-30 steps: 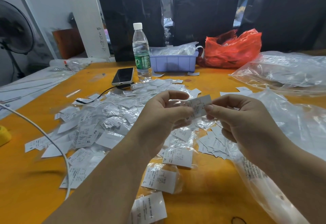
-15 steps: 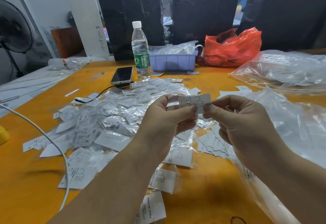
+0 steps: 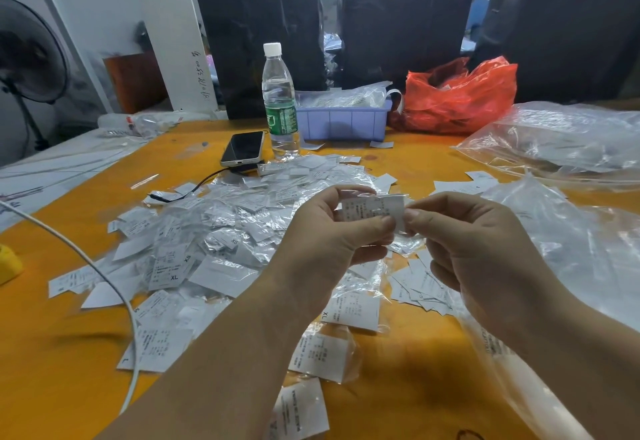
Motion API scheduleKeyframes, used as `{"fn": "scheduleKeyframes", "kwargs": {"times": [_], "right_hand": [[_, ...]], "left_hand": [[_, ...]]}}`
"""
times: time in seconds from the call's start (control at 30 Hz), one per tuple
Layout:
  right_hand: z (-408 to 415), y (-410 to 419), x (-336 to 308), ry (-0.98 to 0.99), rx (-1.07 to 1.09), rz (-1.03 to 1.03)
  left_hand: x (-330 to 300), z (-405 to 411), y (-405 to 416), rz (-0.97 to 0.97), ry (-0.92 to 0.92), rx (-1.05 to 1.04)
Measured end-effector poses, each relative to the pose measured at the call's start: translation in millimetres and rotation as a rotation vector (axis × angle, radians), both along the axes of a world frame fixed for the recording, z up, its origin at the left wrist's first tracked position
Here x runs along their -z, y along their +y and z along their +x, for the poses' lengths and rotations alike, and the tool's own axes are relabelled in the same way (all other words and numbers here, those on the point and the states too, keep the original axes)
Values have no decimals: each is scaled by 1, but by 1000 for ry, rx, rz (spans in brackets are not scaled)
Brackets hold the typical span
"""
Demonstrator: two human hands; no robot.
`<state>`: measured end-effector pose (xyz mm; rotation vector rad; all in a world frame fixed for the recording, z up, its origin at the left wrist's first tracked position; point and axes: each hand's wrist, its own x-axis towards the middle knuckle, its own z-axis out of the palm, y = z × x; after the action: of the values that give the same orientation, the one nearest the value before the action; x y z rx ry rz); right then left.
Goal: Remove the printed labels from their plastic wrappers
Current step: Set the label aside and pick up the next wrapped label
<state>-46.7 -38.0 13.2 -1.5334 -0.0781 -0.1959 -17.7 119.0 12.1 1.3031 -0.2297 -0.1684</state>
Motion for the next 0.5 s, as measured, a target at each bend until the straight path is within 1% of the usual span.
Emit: {"fn": "scheduleKeyframes", "kwargs": {"times": [0.17, 0.33, 0.5], "right_hand": [[3, -1, 3, 36, -31, -18], [5, -4, 3, 17, -27, -40], [5, -4, 5, 19, -44, -69]], "left_hand": [[-1, 0, 1, 56, -45, 24], [-4, 0, 3, 108, -33, 64], [-2, 4, 7, 180, 1, -26]]}}
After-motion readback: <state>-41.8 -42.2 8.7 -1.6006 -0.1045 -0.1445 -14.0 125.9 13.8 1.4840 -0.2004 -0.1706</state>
